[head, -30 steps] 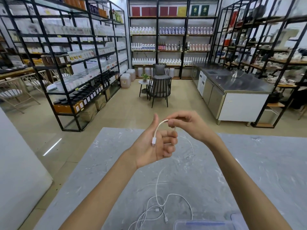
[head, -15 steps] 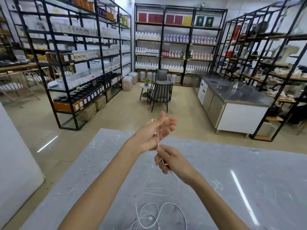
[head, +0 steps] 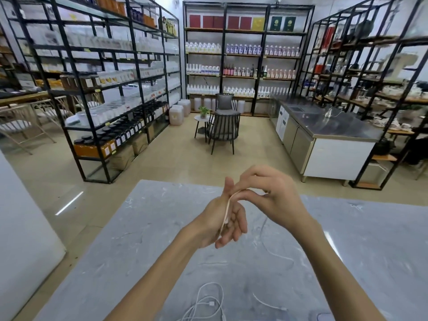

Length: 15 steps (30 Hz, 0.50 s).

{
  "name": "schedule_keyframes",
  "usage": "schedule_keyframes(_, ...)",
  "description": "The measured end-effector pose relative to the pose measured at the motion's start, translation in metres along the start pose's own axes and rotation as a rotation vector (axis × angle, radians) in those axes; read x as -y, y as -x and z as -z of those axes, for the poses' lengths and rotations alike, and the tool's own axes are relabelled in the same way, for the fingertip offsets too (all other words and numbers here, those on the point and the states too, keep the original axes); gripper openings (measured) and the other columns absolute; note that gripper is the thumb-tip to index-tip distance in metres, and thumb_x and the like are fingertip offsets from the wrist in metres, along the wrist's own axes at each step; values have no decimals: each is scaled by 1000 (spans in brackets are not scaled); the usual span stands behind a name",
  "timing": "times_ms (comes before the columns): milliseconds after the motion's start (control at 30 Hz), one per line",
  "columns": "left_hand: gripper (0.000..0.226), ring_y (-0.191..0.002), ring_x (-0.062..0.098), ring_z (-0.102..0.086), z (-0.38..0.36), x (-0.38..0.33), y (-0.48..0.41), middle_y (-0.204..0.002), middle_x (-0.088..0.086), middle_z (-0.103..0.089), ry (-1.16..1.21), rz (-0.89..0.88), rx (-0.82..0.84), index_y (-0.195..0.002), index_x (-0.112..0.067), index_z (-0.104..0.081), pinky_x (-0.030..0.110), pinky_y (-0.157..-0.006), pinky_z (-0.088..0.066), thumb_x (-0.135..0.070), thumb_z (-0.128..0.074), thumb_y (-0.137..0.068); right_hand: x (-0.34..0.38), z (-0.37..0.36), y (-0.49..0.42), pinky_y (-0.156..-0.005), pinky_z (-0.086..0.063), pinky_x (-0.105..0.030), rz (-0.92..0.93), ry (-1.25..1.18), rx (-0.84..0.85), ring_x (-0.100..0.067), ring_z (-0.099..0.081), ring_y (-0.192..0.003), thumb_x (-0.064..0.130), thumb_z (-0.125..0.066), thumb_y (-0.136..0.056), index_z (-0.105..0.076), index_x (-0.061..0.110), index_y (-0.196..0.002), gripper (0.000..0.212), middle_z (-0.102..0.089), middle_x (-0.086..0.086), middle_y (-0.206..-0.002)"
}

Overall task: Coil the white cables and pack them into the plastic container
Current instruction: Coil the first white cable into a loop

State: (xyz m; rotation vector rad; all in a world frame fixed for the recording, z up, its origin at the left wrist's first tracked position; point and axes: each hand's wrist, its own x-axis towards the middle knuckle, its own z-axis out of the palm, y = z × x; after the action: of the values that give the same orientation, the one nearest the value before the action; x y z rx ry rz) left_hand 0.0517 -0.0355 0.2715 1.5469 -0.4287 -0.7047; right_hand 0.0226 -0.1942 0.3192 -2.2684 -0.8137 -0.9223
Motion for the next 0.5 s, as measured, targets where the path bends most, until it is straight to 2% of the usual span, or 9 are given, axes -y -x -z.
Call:
schedule_keyframes(67,101,-22,14,-32,-3,0,4,-38,8,-49,57,-25,9,-48,-9,-58,11,-33,-26,-95,-9,-70,-10,-9,1,-66,-44,-20,-73,-163,-72,-7,-61,-75,23,-81,-77,-79,20,-77,3,-63,11,-81)
schedule_keyframes(167,99,-22,12,-29,-3,0,5,-36,6,-44,150,-50,53,-47,-10,-55,10,-34,-23,-97,-12,-67,-19,-22,3,-59,-42,-32,-253,-378,-118,-19,-57,-69,13,-81,-76,-77,17,-74,6,-66,8,-77)
schedule_keyframes(233,98,-22,11,-31,0,-4,5,-38,5,-46,201,-42,86,-51,-8,-57,10,-34,-21,-95,-14,-71,-22,-30,4,-59,-40,-37,-381,-469,-126,-19,-53,-66,7,-78,-77,-76,16,-73,10,-66,8,-73)
schedule_keyframes(333,94,-25,11,-37,0,-6,4,-42,5,-52,215,-14,92,-58,-7,-61,10,-33,-23,-87,-18,-81,-26,-38,7,-61,-38,-25,-469,-547,-144,-11,-50,-67,9,-79,-77,-77,16,-73,8,-66,9,-71)
schedule_keyframes(433,100,-27,10,-40,-7,-5,6,-44,4,-54,172,71,85,-59,-7,-62,11,-33,-25,-93,-13,-73,-28,-38,8,-62,-40,-20,-454,-599,-173,-11,-54,-70,10,-80,-75,-78,18,-74,8,-67,4,-72)
schedule_keyframes(500,104,-28,10,-42,-10,-7,4,-44,4,-55,155,89,81,-59,-7,-63,11,-33,-26,-97,-12,-66,-28,-40,10,-64,-44,-17,-512,-626,-151,-5,-57,-70,14,-78,-78,-78,22,-75,8,-70,7,-75)
